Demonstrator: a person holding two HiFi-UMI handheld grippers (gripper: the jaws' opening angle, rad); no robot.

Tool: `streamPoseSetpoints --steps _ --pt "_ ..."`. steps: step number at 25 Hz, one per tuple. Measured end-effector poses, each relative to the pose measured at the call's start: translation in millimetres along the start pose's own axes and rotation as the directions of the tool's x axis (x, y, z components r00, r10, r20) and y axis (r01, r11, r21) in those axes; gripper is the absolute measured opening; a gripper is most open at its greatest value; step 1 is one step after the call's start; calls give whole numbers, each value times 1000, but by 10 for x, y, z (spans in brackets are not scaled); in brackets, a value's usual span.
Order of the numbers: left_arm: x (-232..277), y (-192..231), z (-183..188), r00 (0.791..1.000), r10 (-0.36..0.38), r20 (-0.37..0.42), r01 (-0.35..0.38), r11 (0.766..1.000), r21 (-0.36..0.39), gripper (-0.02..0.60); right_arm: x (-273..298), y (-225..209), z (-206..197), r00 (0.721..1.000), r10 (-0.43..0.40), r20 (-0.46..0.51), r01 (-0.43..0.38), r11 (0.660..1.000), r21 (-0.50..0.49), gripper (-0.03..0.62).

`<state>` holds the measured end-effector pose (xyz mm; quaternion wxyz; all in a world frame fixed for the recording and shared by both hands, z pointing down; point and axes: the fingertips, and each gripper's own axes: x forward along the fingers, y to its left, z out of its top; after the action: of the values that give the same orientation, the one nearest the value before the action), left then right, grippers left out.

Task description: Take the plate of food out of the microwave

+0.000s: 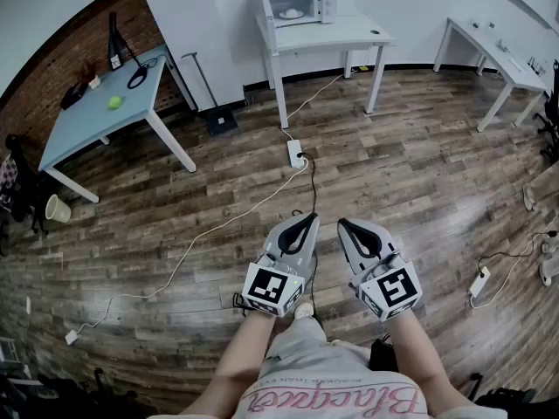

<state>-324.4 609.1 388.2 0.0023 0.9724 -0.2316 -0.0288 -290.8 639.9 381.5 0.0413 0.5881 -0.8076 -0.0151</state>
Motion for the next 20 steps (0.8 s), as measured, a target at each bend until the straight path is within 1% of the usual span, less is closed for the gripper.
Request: streamPoseSetpoints --steps 7,10,12,14,16,18,20 --pt "-350 -660 202 1000 8 26 -8 999 32 3 -725 351 224 999 -7 47 8 1000 -24 6" --pt "-518 -881 268 999 10 33 -11 1000 20 3 -977 483 272 998 -6 61 8 1000 -29 6" --pt "-611 -968 301 1000 7 28 -7 1000 11 3 -1059 593 284 998 18 59 -16 1000 -19 6" --pt "-672 -1001 347 1000 6 27 -6 1000 11 3 -1081 654 304 998 25 54 -26 1000 6 6" --pt "-708 -962 421 999 15 45 -15 1000 9 3 -1060 661 342 999 7 52 -8 1000 17 6" --pt "-722 -860 514 996 28 85 -26 999 -20 3 -1021 644 387 998 -12 58 11 1000 26 6" --pt "-679 -711 618 991 36 131 -29 998 -56 3 -940 582 441 997 -24 72 19 998 61 6"
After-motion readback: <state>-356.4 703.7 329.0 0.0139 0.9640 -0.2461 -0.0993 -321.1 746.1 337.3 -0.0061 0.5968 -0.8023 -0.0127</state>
